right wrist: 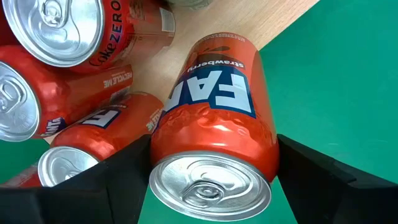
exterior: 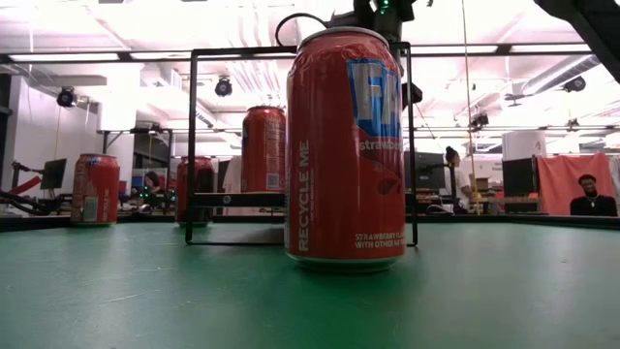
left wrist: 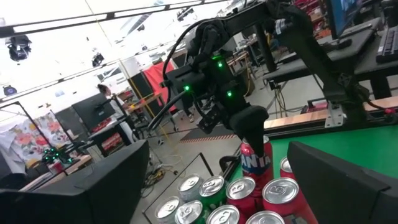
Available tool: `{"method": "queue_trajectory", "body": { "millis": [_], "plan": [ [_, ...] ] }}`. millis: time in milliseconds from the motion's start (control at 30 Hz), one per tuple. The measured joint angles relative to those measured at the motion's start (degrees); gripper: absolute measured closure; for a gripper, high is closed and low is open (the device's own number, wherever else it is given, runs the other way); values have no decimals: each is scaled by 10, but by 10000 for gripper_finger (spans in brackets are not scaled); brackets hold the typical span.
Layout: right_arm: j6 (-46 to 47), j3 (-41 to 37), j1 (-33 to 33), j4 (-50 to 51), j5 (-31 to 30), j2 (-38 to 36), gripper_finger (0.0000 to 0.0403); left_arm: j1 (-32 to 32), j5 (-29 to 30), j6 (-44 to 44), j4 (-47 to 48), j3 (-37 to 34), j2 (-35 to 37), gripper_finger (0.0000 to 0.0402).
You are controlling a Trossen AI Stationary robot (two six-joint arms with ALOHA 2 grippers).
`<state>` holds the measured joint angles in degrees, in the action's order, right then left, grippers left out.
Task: Place canned beverage on shelf
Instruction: Put the orange soda can on the shelf and aligned with the other orange soda can
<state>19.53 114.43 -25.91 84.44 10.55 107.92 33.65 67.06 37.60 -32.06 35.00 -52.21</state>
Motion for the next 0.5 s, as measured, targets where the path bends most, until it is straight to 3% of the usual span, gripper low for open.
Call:
{"method": "queue_trajectory", "body": {
  "millis": [500],
  "plan": [
    [33, -6, 0, -27, 2, 0, 115, 0, 1, 0, 0, 0, -1, 36]
  ]
}}
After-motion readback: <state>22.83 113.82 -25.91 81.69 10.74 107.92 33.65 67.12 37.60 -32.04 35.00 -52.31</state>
